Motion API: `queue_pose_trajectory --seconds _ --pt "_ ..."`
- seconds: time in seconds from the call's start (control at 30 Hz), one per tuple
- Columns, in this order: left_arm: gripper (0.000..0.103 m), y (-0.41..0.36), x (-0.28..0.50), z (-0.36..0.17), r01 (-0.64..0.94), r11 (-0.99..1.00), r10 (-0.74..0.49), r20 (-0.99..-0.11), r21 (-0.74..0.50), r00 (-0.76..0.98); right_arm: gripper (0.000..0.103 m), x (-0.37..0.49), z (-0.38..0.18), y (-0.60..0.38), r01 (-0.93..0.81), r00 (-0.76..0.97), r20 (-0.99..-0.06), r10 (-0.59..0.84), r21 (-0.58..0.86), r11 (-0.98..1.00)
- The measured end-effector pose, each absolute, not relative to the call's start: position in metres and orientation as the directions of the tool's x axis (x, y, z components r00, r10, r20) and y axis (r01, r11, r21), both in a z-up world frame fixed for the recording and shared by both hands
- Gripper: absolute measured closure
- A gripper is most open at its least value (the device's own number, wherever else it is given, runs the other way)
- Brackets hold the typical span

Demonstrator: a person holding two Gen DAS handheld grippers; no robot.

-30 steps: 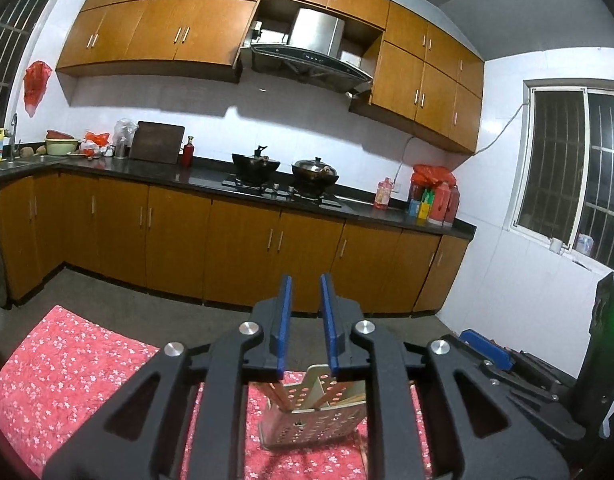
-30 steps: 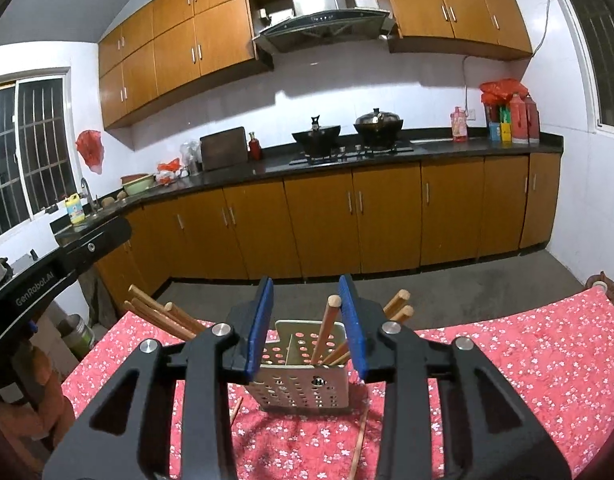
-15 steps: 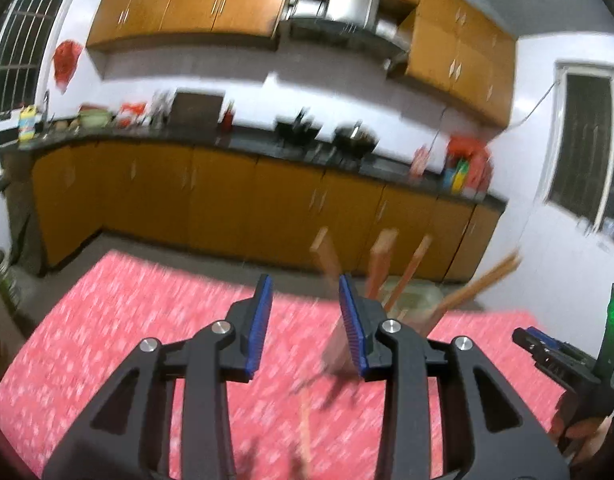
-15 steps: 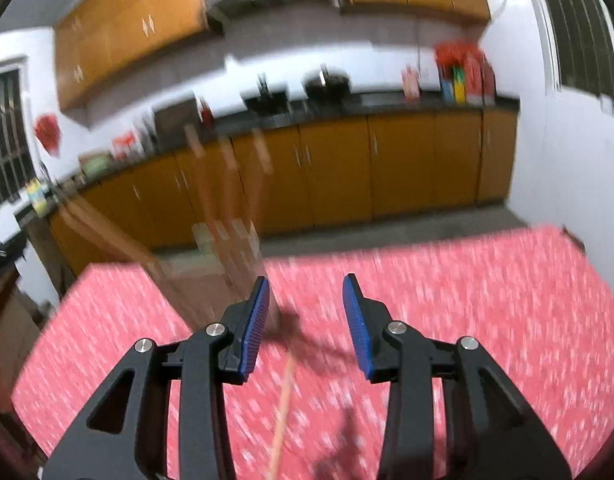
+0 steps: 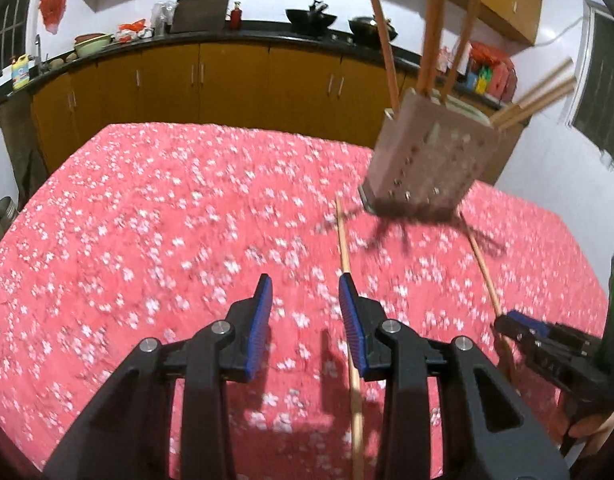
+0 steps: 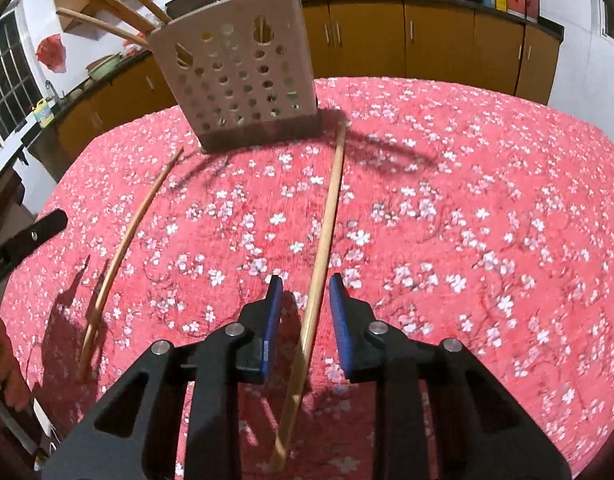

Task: Organize utensils
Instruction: 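Grasp a chopstick with the left tool while the right tool grasps one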

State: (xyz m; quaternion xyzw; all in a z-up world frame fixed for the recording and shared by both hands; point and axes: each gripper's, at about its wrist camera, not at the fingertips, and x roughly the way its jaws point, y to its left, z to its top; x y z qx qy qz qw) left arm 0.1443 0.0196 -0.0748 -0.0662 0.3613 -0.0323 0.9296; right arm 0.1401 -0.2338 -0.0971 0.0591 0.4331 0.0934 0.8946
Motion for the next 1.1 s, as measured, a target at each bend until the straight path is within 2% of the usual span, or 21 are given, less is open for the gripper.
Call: queue_pose_trajectory --seconds 0.1,0.13,0.17,0.33,0.5,0.63,0.87,1.1 --pt "0.068 0.014 0.143 -0.082 0.025 0.991 -0.107 -0.677 -0.13 0.729 0.081 0.139 -0.1 -0.232 -0.109 0.62 -0.759 0.199 0.168 0.98" --pt "0.068 0.011 0.144 -0.081 0.029 0.992 -0.107 -0.68 -0.126 0.725 0.09 0.139 -0.101 -0.233 -0.107 0.624 -0.758 0.188 0.155 0.982" --pt "0.068 0.01 0.144 -0.083 0.033 0.992 -0.109 -0.683 -0.123 0.722 0.094 0.14 -0.102 -0.231 -0.103 0.63 -0.759 0.167 0.132 0.986" --pt "0.068 0.001 0.148 -0.086 0.056 0.992 -0.117 -0.699 -0.109 0.706 0.095 0.154 -0.102 -0.241 -0.067 0.64 -0.76 0.113 0.092 0.994" --pt "0.068 -0.006 0.149 -0.093 0.084 0.991 -0.133 -0.722 -0.104 0.679 0.095 0.171 -0.104 -0.267 0.019 0.643 -0.761 0.09 0.133 0.991" --pt "0.069 -0.014 0.151 -0.101 0.11 0.991 -0.132 -0.747 -0.08 0.652 0.095 0.173 -0.104 -0.273 0.024 0.644 -0.76 0.093 0.142 0.99" --pt "0.095 -0.023 0.153 -0.111 0.118 0.993 -0.068 -0.764 0.011 0.642 0.095 0.171 -0.103 -0.274 0.02 0.642 -0.76 0.096 0.142 0.99" --pt "0.095 -0.004 0.184 -0.11 0.055 0.998 -0.021 -0.766 0.02 0.643 0.095 0.158 -0.1 -0.271 0.0 0.64 -0.762 0.099 0.13 0.992"
